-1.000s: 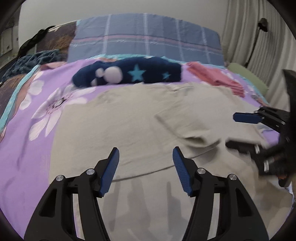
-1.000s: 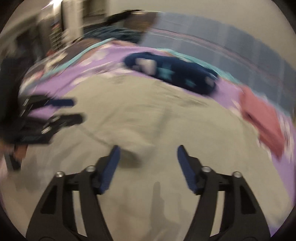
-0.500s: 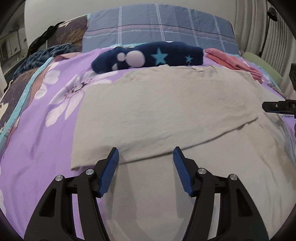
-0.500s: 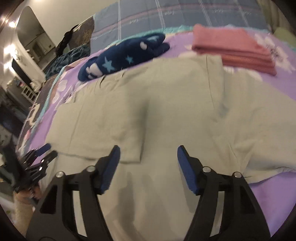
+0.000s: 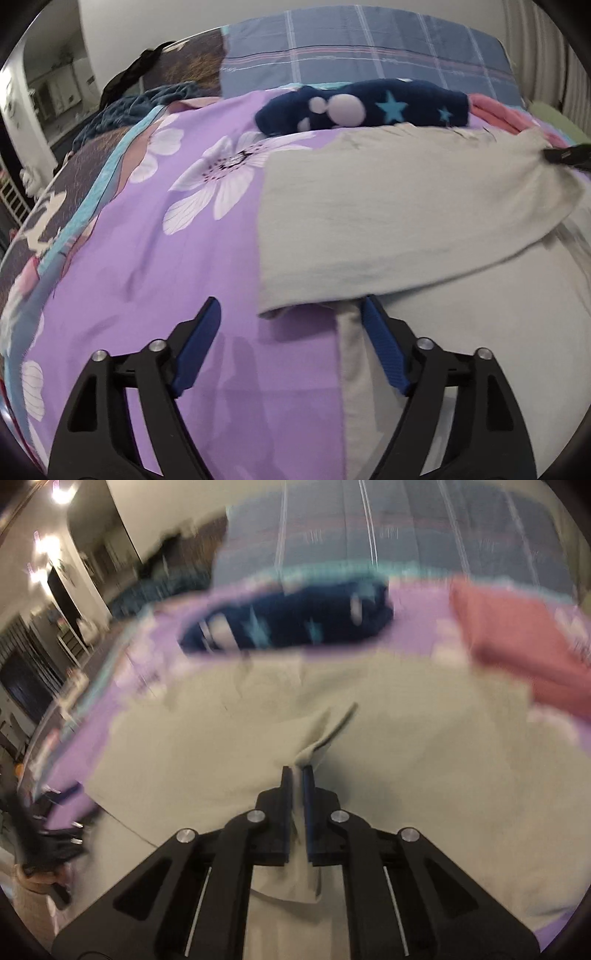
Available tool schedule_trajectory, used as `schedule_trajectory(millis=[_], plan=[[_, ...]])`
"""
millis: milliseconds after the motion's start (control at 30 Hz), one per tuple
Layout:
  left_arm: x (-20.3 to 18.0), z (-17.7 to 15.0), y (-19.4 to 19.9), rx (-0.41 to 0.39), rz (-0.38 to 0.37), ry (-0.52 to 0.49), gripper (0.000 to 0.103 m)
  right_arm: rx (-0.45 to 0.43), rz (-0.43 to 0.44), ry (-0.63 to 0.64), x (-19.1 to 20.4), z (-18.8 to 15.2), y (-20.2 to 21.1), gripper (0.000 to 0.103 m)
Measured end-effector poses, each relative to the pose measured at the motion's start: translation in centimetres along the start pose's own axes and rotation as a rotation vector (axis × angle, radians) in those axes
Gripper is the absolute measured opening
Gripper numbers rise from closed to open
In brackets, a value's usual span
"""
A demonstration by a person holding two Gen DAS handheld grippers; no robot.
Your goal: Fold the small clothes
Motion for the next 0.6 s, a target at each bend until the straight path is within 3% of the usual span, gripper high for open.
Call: schedule_trajectory(millis=[67, 133, 267, 367, 433, 500, 567, 600], plan=[[0.1, 0.1, -0.1, -0.002, 0.000, -0.004, 0.080, -0.035, -0.091, 0.019, -1.1, 0.5, 1.5, 0.005], [-0.1, 0.0, -0.2, -0.007, 0.008, -0.016, 0.080, -0.017, -0.136, 0.009, -2.8, 0.4, 1.0, 0.008], [-0.2, -0.1, -0.1, -0.014, 0.015, -0.012, 0.080, 0.152, -0.124, -0.069, -6.6, -2.1, -3.1, 0.013], [-0.2, -0.1, 0.1, -0.017, 0.029, -0.007, 0.080, 0.175, -0.133, -0.107, -7.5, -3.3, -3.8, 0.018], [-0.5, -0.1, 0.3, -0.024, 0.047, -0.021, 0.080, 0.181, -0.109, -0.113, -7.3, -3.5, -3.7, 0.045], [-0.8, 0.0, 0.5, -0.032, 0.060, -0.041, 0.080, 0.190, -0.095, -0.088, -6.7, -3.6, -3.7, 0.053], [-1.3, 0.1, 0.6, -0.043, 0.040, -0.046, 0.078, 0.200, -0.103, -0.059, -6.0, -3.7, -4.0, 0.053], [-1.5, 0.1, 0.6, -0.047, 0.026, -0.048, 0.076, 0.202, -0.118, -0.046, -5.8, -3.8, -4.2, 0.039]])
Point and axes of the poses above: each gripper's, at about its wrist camera, not at the fingertips, and y roughly against the way its jaws point, x to its left, z to its top, the point moved 2 cm from there along -y, roughly the way its jaws point, and after that the axes turned 11 degrees about -z, right-handed, at the moved point
